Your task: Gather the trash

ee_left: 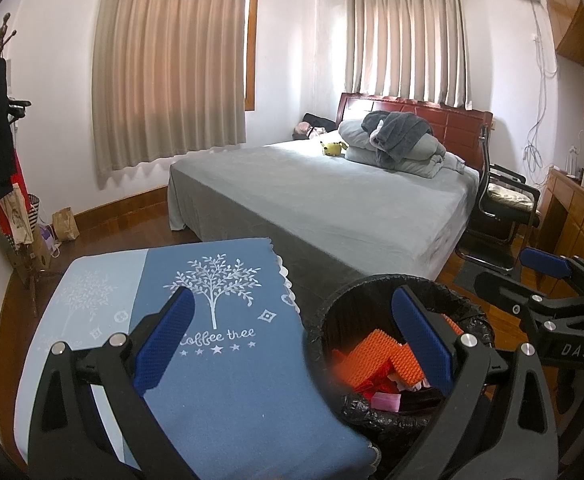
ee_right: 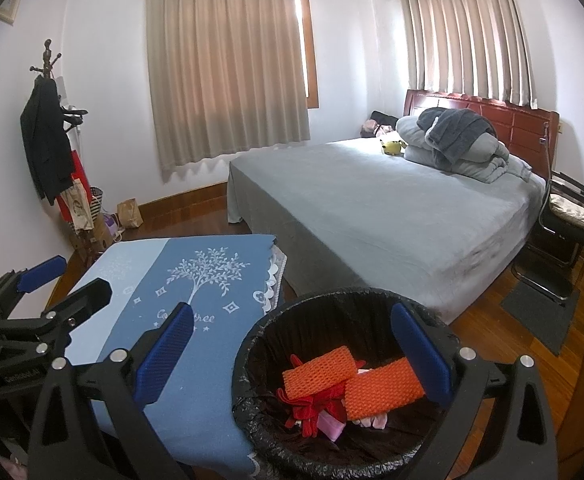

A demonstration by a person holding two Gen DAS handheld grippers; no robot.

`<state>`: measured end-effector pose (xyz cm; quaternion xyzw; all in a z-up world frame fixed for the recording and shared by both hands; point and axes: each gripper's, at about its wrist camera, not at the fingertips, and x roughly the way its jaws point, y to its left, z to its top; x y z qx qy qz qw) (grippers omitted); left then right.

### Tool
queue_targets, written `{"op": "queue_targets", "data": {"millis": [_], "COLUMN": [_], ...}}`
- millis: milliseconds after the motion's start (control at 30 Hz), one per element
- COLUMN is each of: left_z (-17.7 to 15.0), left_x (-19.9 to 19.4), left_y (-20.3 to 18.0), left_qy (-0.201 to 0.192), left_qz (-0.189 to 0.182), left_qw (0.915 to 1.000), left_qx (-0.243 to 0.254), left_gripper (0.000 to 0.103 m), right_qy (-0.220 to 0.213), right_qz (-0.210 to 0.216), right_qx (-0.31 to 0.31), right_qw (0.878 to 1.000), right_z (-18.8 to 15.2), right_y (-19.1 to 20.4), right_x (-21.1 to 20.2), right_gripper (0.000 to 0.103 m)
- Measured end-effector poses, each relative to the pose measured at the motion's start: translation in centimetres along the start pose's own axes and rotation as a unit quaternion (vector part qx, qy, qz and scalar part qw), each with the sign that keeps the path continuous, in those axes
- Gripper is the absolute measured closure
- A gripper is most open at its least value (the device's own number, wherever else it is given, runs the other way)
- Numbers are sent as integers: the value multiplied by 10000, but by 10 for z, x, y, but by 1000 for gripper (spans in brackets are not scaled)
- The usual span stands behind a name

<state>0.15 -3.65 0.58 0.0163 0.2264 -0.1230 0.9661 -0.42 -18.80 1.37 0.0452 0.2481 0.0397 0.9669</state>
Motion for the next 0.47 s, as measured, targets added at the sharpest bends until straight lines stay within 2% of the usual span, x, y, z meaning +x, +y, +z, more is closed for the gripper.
{"op": "queue_targets", "data": {"millis": [467], "left_z": [-7], "left_x": [2], "left_y": [3], "left_qy": [49], "left_qz": [5], "left_qw": [10000], "left_qx": [-36], "left_gripper": [7], "right_qy": [42], "right_qz": [12], "right_qx": [0], "right_qw": [10000], "right_z": [-4], "right_y": [1], "right_x": [4], "right_gripper": [6]}}
